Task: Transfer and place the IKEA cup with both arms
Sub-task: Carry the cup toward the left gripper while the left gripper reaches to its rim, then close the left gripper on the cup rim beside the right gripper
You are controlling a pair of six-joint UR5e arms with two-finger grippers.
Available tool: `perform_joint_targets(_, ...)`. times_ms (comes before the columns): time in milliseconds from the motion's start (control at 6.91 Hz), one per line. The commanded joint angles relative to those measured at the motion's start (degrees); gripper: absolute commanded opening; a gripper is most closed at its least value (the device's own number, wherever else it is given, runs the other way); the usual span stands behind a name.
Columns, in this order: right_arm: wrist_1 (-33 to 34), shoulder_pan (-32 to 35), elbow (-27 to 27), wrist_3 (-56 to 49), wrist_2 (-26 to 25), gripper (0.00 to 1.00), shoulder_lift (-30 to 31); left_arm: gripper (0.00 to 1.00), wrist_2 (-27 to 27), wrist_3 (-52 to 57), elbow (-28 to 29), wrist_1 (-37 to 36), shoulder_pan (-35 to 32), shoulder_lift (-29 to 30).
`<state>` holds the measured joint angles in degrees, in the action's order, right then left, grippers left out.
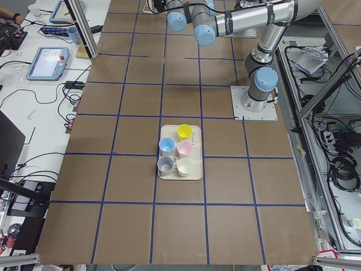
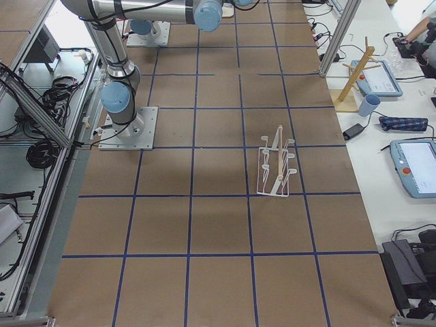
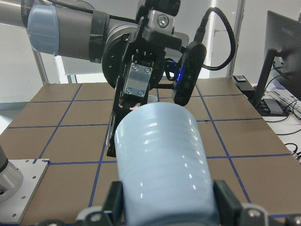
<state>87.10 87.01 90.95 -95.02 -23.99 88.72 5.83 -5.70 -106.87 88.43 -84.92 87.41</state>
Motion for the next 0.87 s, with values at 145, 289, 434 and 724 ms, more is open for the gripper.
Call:
perform_joint_targets(145,0.0,0.0,-0.1,0.1,0.0,0.21,0.0,1.0,-1.3,-3.4,0.3,-4.7,1.0,-0.3)
perform_joint_targets(289,0.0,0.0,-0.1,0.1,0.0,0.21,0.0,1.0,-3.9,-3.5,0.3,-5.5,1.7,0.2)
perform_joint_targets(434,-0.1,0.0,0.0,0.1,-0.1,0.21,0.0,1.0,-5.1,-3.5,0.3,-6.7,1.9,0.3)
perform_joint_targets(724,-0.1,-0.1,0.0,0.1,-0.2,0.21,0.0,0.99,-10.0,-3.7,0.4,-7.2,2.0,0.3)
